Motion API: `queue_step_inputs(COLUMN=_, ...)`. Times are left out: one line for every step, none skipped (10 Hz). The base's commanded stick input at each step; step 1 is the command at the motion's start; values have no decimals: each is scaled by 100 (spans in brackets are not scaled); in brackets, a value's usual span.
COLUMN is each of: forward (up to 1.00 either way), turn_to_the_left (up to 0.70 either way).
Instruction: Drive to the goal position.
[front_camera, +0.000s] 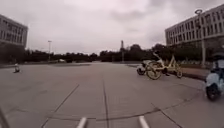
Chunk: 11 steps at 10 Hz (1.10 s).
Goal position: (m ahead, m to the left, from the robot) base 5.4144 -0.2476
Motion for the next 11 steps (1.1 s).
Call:
queue_step_inputs(forward=97, turn_to_the_left=-2)
queue_step_inputs(forward=97, turn_to_the_left=7)
queue_step_inputs(forward=97, turn_to_the_left=-2)
queue_step_inputs(forward=97, turn_to_the_left=-2)
queue_step_inputs(forward=97, turn_to_the_left=-2)
queue_step_inputs(forward=97, turn_to_the_left=-2)
queue_step_inputs(forward=97, turn_to_the_left=-2)
queue_step_inputs(forward=97, turn_to_the_left=-2)
queue_step_inputs(forward=97, turn_to_the_left=-2)
queue_step_inputs(forward=97, turn_to_the_left=-2)
queue_step_inputs(forward=97, turn_to_the_left=-10)
